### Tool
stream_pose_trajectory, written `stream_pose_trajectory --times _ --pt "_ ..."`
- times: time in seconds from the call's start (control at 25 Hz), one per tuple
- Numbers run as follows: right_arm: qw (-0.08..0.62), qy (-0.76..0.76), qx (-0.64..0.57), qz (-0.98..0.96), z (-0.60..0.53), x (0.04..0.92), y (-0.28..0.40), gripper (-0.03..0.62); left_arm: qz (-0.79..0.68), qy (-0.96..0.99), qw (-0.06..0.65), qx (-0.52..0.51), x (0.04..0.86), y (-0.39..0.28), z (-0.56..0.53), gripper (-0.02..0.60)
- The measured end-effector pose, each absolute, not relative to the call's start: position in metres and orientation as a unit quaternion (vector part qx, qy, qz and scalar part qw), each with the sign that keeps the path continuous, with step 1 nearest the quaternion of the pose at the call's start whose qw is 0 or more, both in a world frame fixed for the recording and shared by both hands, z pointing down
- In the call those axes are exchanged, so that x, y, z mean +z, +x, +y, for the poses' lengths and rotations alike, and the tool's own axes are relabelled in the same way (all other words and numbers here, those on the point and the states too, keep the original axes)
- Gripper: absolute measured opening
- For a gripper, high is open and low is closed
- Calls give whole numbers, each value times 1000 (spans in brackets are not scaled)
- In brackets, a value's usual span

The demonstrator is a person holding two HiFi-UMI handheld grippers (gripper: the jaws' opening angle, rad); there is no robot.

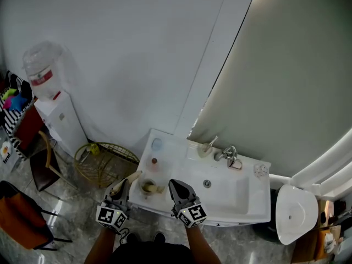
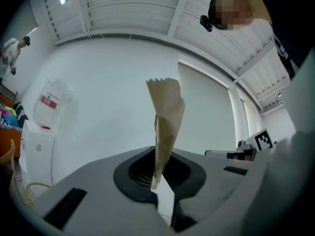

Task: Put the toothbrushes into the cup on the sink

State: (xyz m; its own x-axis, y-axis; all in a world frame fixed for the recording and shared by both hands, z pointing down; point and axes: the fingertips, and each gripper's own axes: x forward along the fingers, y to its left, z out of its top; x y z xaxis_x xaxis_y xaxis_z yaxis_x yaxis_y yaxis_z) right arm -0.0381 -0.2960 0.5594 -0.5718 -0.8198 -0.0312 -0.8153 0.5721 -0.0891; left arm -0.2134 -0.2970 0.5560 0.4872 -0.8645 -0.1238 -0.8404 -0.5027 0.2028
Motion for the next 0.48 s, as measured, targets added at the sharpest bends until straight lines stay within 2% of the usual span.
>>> stream_pose_trajectory --times 0.48 --pt "49 -452 -49 889 -296 559 -40 28 -491 863 59 -102 559 -211 -293 34"
